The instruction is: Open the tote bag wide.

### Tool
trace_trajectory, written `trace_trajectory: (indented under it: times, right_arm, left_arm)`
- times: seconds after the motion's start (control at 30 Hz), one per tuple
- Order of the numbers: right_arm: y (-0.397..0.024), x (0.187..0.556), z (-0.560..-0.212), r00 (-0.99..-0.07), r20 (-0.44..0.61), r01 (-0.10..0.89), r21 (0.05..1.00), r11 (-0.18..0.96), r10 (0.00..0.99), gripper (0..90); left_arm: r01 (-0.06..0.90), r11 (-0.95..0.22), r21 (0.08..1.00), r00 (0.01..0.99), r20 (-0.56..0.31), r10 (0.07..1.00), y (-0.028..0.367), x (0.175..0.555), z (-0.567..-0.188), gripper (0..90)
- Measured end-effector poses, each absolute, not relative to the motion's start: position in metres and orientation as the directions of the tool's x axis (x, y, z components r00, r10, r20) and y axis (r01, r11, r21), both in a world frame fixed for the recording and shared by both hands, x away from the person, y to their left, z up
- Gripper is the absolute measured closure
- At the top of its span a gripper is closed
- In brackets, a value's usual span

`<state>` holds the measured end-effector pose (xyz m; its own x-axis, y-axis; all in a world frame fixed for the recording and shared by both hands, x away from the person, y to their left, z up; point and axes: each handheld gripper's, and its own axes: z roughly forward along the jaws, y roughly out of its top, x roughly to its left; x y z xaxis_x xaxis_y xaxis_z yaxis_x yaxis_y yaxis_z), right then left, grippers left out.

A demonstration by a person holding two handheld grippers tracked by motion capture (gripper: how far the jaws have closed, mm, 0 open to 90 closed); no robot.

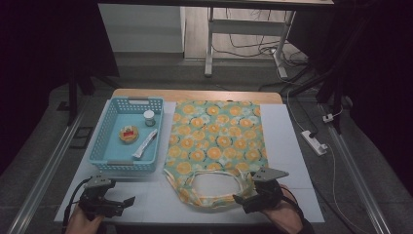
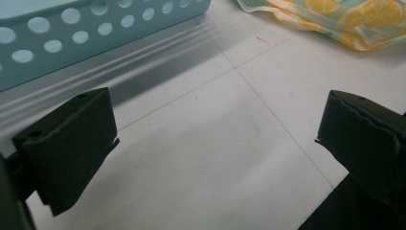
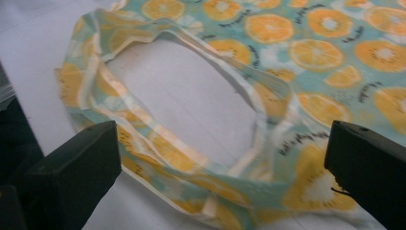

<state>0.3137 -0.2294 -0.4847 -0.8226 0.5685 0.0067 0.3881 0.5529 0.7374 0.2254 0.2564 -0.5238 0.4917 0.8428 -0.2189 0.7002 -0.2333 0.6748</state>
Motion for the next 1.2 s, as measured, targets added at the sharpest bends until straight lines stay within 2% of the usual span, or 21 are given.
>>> trace_trajectory:
  times: [0.57,0.67,0.73,0.9,1.1,1.2]
  right_arm:
    - [-0.183,0.312,-0.496,-0.896,0.017,0.344,0.659,0.669,0.444,0.0]
    - [-0.177,0.311,-0.500,-0.912,0.024,0.327,0.644,0.691,0.409,3.5]
    - [-0.174,0.310,-0.501,-0.920,0.027,0.317,0.637,0.703,0.391,9.7]
    - [-0.170,0.308,-0.501,-0.938,0.057,0.298,0.629,0.718,0.341,34.5]
    - [-0.165,0.307,-0.499,-0.951,0.092,0.289,0.612,0.736,0.296,55.7]
    - [-0.164,0.308,-0.497,-0.953,0.083,0.281,0.606,0.745,0.292,63.0]
  left_arm:
    - [0.698,-0.236,0.676,0.498,-0.221,0.839,0.256,0.225,-0.524,0.3]
    - [0.699,-0.235,0.676,0.497,-0.222,0.839,0.256,0.225,-0.524,0.4]
    - [0.699,-0.236,0.675,0.497,-0.222,0.839,0.256,0.226,-0.524,0.4]
    - [0.699,-0.242,0.673,0.500,-0.218,0.838,0.256,0.226,-0.524,0.5]
    - [0.699,-0.248,0.670,0.504,-0.216,0.836,0.255,0.226,-0.524,0.7]
    - [0.699,-0.250,0.670,0.505,-0.215,0.836,0.255,0.226,-0.524,0.8]
